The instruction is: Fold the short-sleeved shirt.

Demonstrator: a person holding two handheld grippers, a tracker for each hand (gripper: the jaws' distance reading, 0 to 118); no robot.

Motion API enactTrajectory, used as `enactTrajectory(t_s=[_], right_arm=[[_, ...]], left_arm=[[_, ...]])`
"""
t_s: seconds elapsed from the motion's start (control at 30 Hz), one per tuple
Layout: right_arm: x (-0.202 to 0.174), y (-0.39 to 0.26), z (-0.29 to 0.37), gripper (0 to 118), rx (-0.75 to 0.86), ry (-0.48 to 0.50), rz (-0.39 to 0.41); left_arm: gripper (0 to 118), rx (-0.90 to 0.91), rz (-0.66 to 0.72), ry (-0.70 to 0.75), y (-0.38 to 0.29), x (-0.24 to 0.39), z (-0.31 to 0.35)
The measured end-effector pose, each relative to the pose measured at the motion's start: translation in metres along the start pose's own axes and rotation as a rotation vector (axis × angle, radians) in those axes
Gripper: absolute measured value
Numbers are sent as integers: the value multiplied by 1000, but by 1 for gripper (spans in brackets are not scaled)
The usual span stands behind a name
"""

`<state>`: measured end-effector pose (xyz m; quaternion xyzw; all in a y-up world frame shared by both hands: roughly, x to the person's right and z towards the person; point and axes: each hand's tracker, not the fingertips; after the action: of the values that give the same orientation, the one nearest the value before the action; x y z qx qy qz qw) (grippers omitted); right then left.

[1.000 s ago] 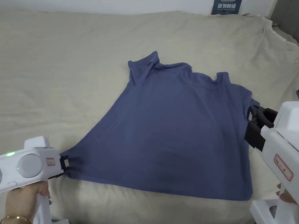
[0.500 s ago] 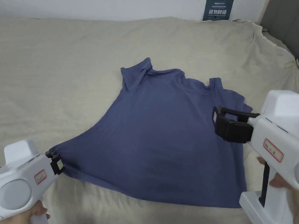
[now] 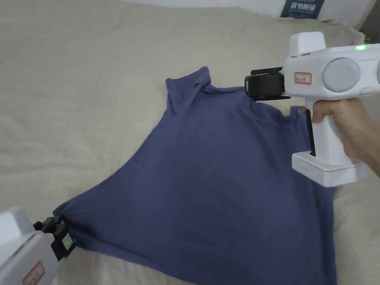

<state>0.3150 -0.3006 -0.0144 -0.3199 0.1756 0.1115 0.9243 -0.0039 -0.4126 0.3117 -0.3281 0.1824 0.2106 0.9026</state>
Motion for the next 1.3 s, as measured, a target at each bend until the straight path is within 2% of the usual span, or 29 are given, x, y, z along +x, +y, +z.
enactTrajectory(t_s=[0.27, 0.37, 0.5, 0.7, 0.77, 0.8, 0.87, 0.9, 0.93, 0.97, 1.0, 1.17, 1.3], right_arm=[[-11, 56, -160, 116, -262, 65, 146], [-19, 66, -216, 108, -329, 93, 209], [-26, 70, -275, 106, -393, 72, 230], [-32, 64, -322, 94, -445, 48, 269], [-32, 61, -331, 80, -485, 79, 265], [-30, 60, -332, 69, -499, 107, 242], [-26, 62, -331, 42, -513, 192, 157], [-25, 64, -328, 20, -508, 190, 174], [-26, 66, -325, 8, -504, 225, 198], [-27, 67, -324, 8, -505, 252, 199], [-31, 68, -321, 8, -503, 217, 196], [-31, 84, -300, 8, -486, 204, 196], [-23, 110, -252, 8, -427, 213, 199]], left_arm=[[3, -58, 83, 42, 1, -8, -17], [3, -84, 123, 63, 1, -9, -22], [3, -122, 103, 99, 1, -7, -26], [3, -166, 88, 111, -2, -6, -34], [3, -176, 90, 118, -3, -7, -38], [3, -182, 95, 118, -4, -8, -40], [3, -193, 109, 120, -6, -9, -41], [3, -194, 113, 119, -6, -9, -41], [3, -192, 114, 119, -6, -9, -40], [3, -186, 111, 118, -6, -8, -40], [3, -182, 107, 117, -6, -7, -39], [3, -158, 117, 102, -3, -6, -30], [3, -128, 124, 72, 1, -8, -18]])
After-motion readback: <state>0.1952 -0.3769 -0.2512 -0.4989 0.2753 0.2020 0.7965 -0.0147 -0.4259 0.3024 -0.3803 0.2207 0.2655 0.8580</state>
